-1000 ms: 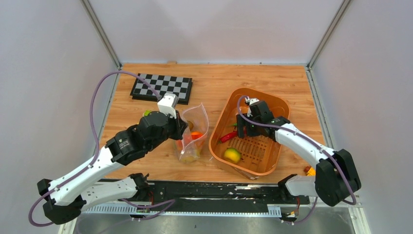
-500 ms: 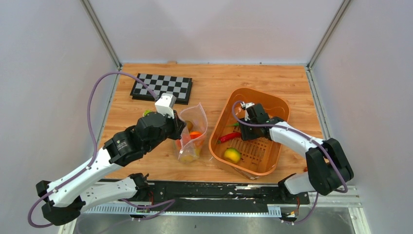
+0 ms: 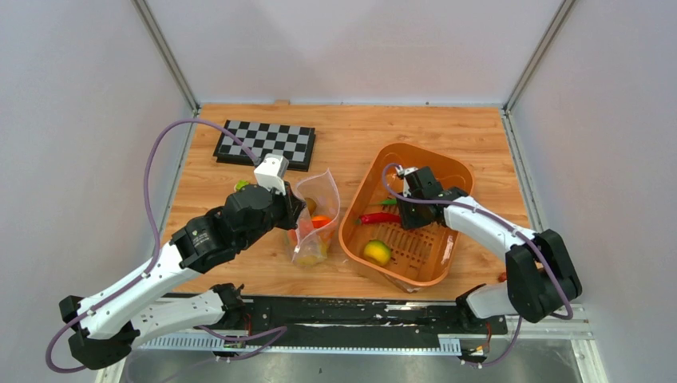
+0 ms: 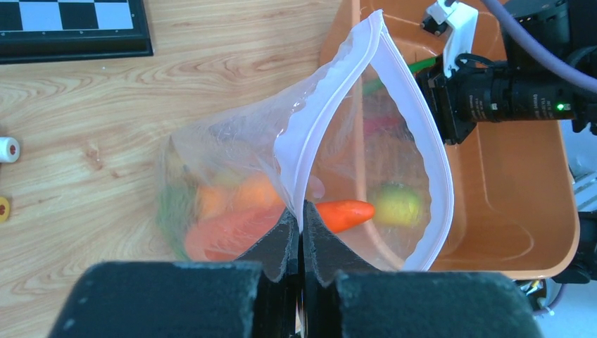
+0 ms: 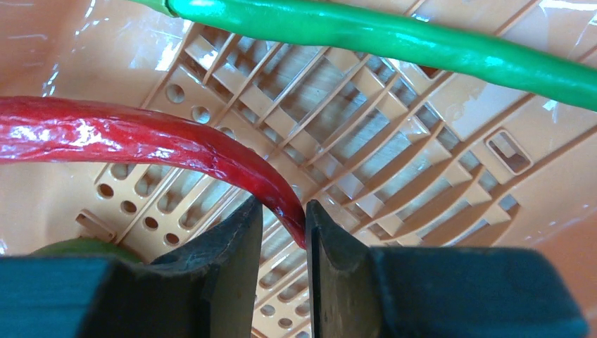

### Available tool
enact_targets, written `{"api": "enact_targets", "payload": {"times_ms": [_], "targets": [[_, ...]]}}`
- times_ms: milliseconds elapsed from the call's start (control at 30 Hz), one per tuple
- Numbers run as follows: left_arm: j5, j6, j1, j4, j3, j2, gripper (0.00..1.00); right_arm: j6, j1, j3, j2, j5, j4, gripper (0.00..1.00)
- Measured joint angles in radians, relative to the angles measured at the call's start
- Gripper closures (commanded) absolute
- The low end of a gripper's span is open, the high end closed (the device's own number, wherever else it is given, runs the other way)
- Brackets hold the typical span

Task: Place the food in the zip-top bag and seal the zipper
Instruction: Pick up the fake vegetable from the bin, then place the fake vegetable in the zipper food storage bag.

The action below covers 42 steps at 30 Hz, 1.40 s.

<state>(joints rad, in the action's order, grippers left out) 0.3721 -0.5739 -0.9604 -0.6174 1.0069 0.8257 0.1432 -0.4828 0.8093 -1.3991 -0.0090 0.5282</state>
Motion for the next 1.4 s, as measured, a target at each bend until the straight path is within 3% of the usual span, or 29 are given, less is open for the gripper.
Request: {"api": "enact_targets", "payload": {"times_ms": [167, 300, 500, 767, 1033, 1400], "targets": [[-0.001, 0.000, 0.000, 0.001, 0.000, 0.003, 0.95, 0.001, 0.000, 0.043, 0.030, 0.000, 0.064, 0.96], [-0.005, 0.000, 0.000, 0.008, 0.000, 0.009, 0.95, 0.004, 0.000, 0.052, 0.032, -0.001, 0.088, 1.00], [-0.005, 0.000, 0.000, 0.008, 0.000, 0.010, 0.95, 0.022, 0.000, 0.052, 0.053, 0.016, 0.136, 1.00], [-0.010, 0.000, 0.000, 0.008, 0.000, 0.010, 0.95, 0.058, 0.000, 0.058, 0.243, 0.081, 0.171, 1.00], [-0.019, 0.000, 0.000, 0.016, 0.000, 0.013, 0.95, 0.108, 0.000, 0.122, 0.306, 0.165, 0.259, 1.00], [-0.040, 0.000, 0.000, 0.045, 0.000, 0.034, 0.95, 0.113, 0.000, 0.287, 0.430, 0.090, 0.354, 1.00]]}}
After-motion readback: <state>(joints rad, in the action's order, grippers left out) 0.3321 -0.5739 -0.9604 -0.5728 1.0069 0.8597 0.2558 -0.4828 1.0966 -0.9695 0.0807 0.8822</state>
